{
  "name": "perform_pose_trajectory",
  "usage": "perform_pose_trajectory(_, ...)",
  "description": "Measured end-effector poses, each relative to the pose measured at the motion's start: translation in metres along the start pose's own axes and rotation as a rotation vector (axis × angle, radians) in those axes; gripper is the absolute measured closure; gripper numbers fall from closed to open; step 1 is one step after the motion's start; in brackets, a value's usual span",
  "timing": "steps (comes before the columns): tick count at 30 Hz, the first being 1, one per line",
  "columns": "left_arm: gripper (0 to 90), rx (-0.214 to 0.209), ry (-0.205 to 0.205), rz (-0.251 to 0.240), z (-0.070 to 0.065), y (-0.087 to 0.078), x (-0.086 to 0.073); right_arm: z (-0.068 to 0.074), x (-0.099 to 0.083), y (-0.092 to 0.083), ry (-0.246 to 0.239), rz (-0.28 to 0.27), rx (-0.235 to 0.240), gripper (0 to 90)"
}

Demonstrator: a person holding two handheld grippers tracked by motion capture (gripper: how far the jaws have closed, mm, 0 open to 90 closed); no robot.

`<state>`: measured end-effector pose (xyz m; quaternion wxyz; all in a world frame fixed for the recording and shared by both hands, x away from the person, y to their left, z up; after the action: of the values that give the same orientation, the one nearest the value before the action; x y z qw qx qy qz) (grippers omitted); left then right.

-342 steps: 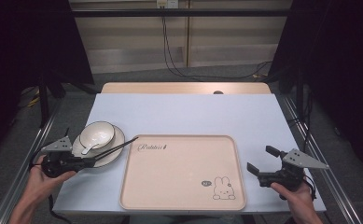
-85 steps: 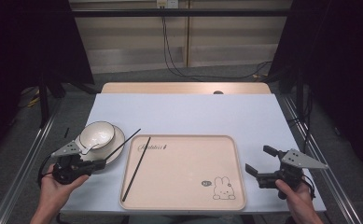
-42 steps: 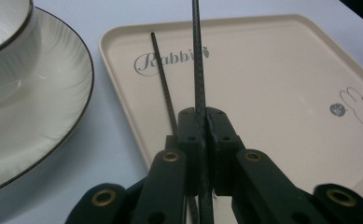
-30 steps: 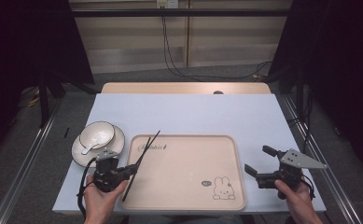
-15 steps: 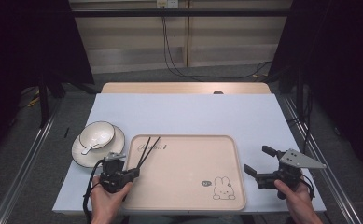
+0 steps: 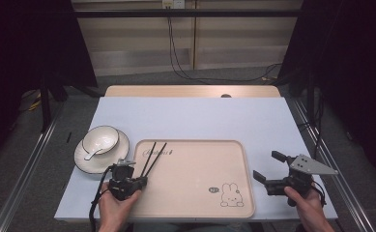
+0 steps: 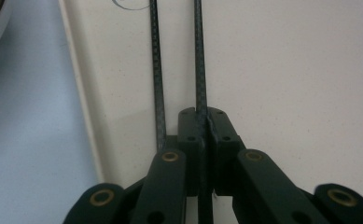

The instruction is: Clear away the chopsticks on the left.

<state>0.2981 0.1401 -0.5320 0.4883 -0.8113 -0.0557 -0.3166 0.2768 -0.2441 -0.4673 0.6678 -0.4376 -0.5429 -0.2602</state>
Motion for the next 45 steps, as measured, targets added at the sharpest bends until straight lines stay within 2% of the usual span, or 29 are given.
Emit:
perform_pose_trajectory(7,85.1,-0.004,-0.001,0.004,0.000,0.001,0.000,0.000,0.000,0.000,-0.004,0.000,0.002,1.0)
perform_pose_trajectory(13,84.6,-0.002,0.020,0.001,-0.001,0.001,-0.001,0.000,0.000,0.000,-0.005,0.000,0.000,1.1)
perform_pose_trajectory(16,80.8,-0.011,0.021,0.002,-0.001,0.001,-0.001,0.001,0.000,0.000,-0.006,0.005,0.004,1.1)
perform_pose_trajectory(19,80.9,-0.010,0.026,0.003,-0.001,0.001,0.000,0.001,-0.001,0.000,-0.007,0.006,0.004,1.1)
perform_pose_trajectory(26,79.5,-0.043,0.028,0.000,-0.002,0.001,0.000,0.001,-0.001,0.001,-0.005,0.007,0.004,1.1)
perform_pose_trajectory(30,70.1,-0.047,0.047,-0.011,-0.004,-0.001,0.002,0.001,0.000,0.000,-0.007,0.006,0.006,1.1)
perform_pose_trajectory(32,68.3,-0.060,0.063,-0.030,-0.005,-0.003,0.005,0.001,-0.001,0.000,-0.008,0.008,0.001,1.1)
perform_pose_trajectory(35,59.9,-0.069,0.104,-0.076,-0.011,-0.007,0.010,0.001,-0.001,0.000,-0.008,0.007,0.001,1.1)
perform_pose_trajectory(37,49.8,-0.100,0.129,-0.112,-0.016,-0.010,0.015,0.000,-0.001,0.001,-0.008,0.008,0.001,1.1)
perform_pose_trajectory(38,46.6,-0.115,0.152,-0.119,-0.018,-0.012,0.016,0.000,-0.001,0.000,-0.006,0.008,0.000,1.1)
perform_pose_trajectory(41,30.6,-0.143,0.215,-0.186,-0.025,-0.019,0.021,-0.001,-0.001,0.001,-0.009,0.005,-0.005,1.1)
perform_pose_trajectory(45,17.8,-0.207,0.272,-0.260,-0.030,-0.030,0.027,-0.001,0.000,0.000,-0.005,0.001,-0.010,1.1)
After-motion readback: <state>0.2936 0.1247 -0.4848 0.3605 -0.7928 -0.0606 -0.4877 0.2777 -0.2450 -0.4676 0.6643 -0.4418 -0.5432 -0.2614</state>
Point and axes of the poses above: each handheld gripper's, and its own axes: y roughly forward along the jaws, x roughly out of its top, z roughly to its left, the point moved 9 cm from there along y, roughly forward along the jaws, and after that the axes turned 6 degrees about -x, right-handed, at the moved point
